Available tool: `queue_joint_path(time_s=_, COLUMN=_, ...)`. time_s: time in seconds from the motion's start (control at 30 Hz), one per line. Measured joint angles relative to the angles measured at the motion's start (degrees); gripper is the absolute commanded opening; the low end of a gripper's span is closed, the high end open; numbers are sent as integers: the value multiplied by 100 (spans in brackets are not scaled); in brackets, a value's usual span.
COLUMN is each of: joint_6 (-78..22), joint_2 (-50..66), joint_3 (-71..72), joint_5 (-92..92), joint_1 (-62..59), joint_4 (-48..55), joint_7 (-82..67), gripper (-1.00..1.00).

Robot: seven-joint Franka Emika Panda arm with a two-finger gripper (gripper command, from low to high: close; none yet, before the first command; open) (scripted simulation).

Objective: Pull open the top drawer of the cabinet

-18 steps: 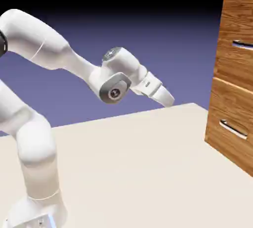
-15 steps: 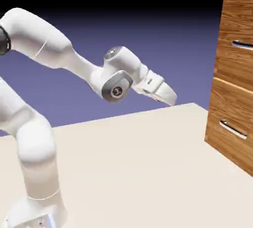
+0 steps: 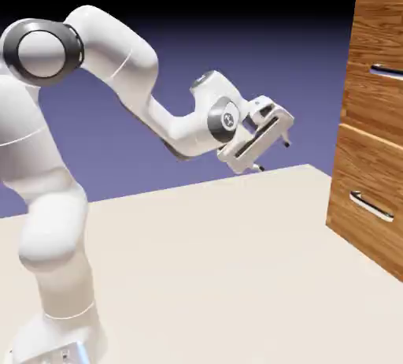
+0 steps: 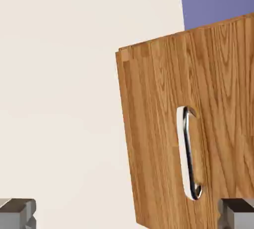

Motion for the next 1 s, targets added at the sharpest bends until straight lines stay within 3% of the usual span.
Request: queue_joint_path(time_s=1.0, joint_6=-685, joint_2=3522, joint_3=3566, joint_5=-6174, joint_1=-2571, joint_4=3331, joint_7=-7475, gripper=0)
